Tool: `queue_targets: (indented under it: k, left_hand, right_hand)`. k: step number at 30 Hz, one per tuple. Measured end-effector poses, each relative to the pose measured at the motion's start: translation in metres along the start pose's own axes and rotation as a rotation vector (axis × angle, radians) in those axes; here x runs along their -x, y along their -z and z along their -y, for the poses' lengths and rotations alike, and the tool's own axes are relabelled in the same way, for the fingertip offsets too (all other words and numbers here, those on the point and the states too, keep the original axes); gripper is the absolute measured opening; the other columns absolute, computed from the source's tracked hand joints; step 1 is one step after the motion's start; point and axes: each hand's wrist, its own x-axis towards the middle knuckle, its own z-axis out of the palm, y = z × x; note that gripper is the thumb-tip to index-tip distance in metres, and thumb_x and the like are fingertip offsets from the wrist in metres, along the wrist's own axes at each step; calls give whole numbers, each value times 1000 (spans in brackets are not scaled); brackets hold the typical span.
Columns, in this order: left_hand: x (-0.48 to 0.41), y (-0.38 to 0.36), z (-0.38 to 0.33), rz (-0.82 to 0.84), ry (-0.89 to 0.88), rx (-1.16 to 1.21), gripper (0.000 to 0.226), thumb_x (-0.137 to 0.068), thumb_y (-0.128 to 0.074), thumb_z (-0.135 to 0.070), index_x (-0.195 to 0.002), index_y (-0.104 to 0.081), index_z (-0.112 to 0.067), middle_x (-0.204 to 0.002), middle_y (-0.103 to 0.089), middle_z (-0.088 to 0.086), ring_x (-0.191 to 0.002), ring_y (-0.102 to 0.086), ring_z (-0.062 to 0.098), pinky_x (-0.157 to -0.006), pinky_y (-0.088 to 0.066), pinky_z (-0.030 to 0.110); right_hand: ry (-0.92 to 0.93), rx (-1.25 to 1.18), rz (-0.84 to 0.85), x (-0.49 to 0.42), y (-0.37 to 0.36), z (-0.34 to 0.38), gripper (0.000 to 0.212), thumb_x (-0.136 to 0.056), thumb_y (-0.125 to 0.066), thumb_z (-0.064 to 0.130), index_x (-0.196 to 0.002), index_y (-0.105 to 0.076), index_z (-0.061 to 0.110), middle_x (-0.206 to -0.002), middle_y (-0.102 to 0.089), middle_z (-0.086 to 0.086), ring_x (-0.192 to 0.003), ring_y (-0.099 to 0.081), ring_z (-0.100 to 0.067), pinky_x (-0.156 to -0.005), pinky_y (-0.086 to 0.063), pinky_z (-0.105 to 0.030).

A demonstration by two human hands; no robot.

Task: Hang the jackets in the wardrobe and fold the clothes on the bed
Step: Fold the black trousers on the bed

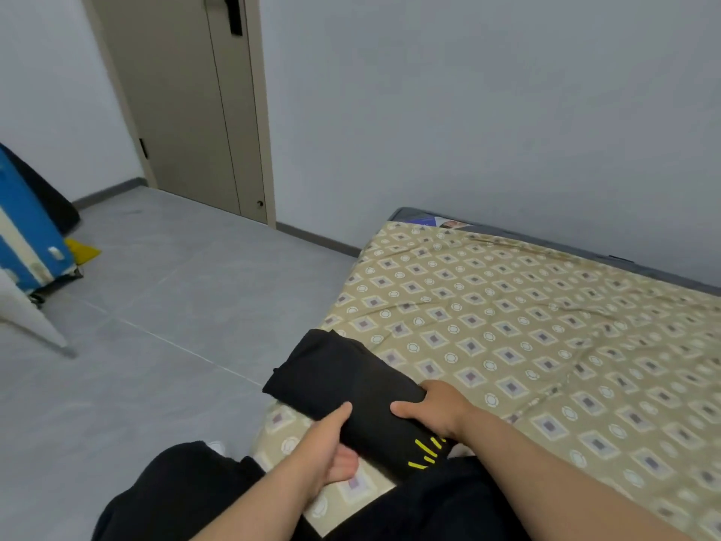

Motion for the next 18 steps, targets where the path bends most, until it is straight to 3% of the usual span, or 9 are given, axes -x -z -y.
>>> queue_targets:
  k: [1,3,6,9,11,14,18]
  left_hand:
    - [-3,-3,4,47,-53,23,40,-92,-65,-46,-101,-60,-6,-79,-74,6,-69,-72,22,-64,-59,34]
    - [-7,-6,3,77,-194,131,39,-88,-74,-31,-117,-57,-11,-103,-76,9,-91,-74,28,-80,-60,46]
    - [-3,-7,-13,32,-395,242,36,-84,-73,-7,-117,-59,-13,-101,-76,9,-89,-74,31,-75,-60,47]
    - [7,13,-36,16,-475,163,37,-81,-66,5,-111,-62,-17,-97,-76,12,-84,-74,32,-65,-60,41]
    - [9,33,-45,124,-427,132,45,-79,-66,6,-118,-60,-17,-105,-73,18,-92,-72,37,-72,-59,46]
    - [7,48,-42,244,-217,48,54,-75,-69,4,-124,-58,-14,-114,-69,25,-103,-68,44,-82,-56,53]
    - [-1,35,-29,236,11,-90,39,-82,-73,-16,-118,-69,-2,-112,-71,23,-102,-70,38,-94,-53,50]
  right_hand:
    - [-38,-85,21,4,-1,4,58,-59,-75,59,-99,-68,18,-90,-75,2,-80,-72,-15,-73,-58,-30]
    - [-112,-265,113,13,-2,12,55,-64,-79,50,-101,-70,10,-87,-77,-6,-77,-75,-21,-66,-57,-30]
    - [-71,-525,252,28,-12,28,44,-79,-75,36,-110,-70,5,-99,-76,-13,-93,-74,-30,-88,-58,-42]
    - [15,-664,284,39,-33,43,41,-83,-74,29,-119,-67,10,-109,-74,-10,-103,-71,-27,-97,-54,-43]
    - [12,-715,284,42,-41,51,44,-85,-73,37,-121,-67,12,-111,-74,-7,-104,-71,-23,-94,-55,-38]
    - [-68,-886,271,38,-40,57,46,-90,-67,47,-117,-71,10,-113,-73,-10,-105,-71,-25,-95,-53,-40]
    - [-274,-890,279,27,-45,45,40,-89,-72,32,-118,-70,4,-107,-74,-16,-98,-72,-31,-89,-57,-42]
